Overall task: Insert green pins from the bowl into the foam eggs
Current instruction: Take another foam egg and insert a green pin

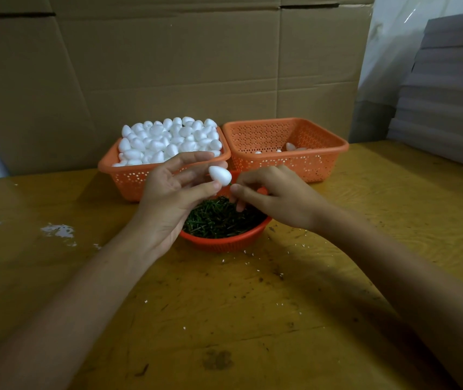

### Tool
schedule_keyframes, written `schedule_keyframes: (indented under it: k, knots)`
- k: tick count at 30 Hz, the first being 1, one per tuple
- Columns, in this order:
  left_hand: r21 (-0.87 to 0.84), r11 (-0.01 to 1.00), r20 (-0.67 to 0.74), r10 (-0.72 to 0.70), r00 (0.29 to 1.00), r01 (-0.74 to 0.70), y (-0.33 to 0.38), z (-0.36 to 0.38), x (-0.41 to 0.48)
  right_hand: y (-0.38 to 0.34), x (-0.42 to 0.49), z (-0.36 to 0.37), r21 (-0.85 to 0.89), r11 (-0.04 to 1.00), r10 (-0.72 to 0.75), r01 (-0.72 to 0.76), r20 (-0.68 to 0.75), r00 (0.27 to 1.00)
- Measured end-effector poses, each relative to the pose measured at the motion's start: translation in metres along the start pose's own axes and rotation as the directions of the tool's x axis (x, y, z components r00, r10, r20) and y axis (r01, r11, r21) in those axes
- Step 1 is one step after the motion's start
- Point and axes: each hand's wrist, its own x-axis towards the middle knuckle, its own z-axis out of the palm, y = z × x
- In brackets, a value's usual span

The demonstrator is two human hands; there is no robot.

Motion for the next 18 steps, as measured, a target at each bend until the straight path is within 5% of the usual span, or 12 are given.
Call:
schedule_keyframes:
  k: [18]
  knots:
    - [0.054,0.997,0.133,0.048,0.99,-0.056,-0.002,-0.003,0.0,0.008,0.001,0.011,-0.005,0.994,-0.107,0.107,-0.067,0.992]
